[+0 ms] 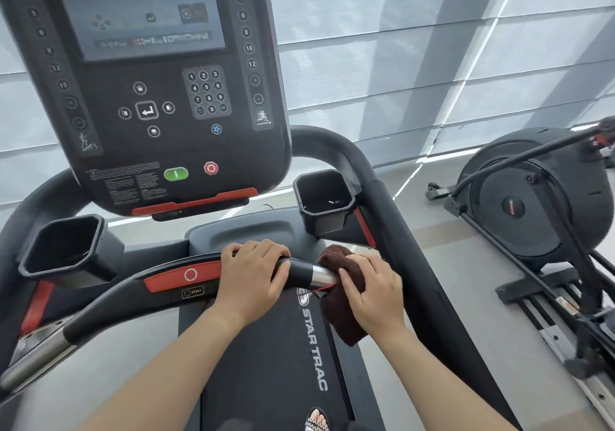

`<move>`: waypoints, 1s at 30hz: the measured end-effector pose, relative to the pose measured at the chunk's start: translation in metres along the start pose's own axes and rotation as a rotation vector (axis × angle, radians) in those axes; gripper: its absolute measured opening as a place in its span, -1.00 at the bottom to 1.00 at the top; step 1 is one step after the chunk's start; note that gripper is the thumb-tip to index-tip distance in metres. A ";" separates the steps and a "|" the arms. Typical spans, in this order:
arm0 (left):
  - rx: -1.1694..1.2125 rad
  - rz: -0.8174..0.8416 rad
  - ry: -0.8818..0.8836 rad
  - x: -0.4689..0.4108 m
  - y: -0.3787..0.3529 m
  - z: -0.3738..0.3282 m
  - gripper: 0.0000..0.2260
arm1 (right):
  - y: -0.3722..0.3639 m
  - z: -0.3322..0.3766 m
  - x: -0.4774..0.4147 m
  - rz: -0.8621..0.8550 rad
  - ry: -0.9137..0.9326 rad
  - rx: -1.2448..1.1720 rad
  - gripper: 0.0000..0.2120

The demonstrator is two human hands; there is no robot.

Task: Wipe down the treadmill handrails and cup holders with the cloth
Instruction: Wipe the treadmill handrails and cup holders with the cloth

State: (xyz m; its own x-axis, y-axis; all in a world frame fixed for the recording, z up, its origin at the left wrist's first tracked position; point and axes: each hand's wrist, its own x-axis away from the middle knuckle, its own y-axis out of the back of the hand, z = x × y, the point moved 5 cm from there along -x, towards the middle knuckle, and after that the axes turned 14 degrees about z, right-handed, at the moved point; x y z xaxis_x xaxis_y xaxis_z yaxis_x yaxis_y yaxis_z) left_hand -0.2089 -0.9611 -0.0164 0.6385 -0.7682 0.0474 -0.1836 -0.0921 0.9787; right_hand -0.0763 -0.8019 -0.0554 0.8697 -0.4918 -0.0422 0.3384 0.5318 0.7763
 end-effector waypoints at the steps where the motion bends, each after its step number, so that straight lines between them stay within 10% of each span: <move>1: 0.015 0.019 0.011 -0.001 0.000 0.000 -0.79 | 0.002 0.002 0.001 -0.003 0.008 -0.010 -0.69; 10: 0.178 0.156 -0.166 -0.024 -0.012 -0.051 -0.85 | 0.082 -0.001 0.039 -0.368 -0.080 0.179 -0.68; 17: -0.039 0.177 -0.316 -0.021 -0.029 -0.065 -0.77 | 0.049 -0.057 0.052 -0.003 -0.541 0.430 -0.43; 30: -0.078 0.086 -0.444 -0.017 -0.030 -0.065 -0.77 | 0.047 -0.051 0.096 -0.195 -0.721 0.488 -0.44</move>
State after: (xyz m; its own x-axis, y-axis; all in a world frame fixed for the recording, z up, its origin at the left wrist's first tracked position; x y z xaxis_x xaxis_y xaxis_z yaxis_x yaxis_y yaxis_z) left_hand -0.1658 -0.9039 -0.0334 0.2378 -0.9697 0.0558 -0.1542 0.0191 0.9879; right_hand 0.0413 -0.7887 -0.0555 0.3196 -0.9445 0.0760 0.1230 0.1208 0.9850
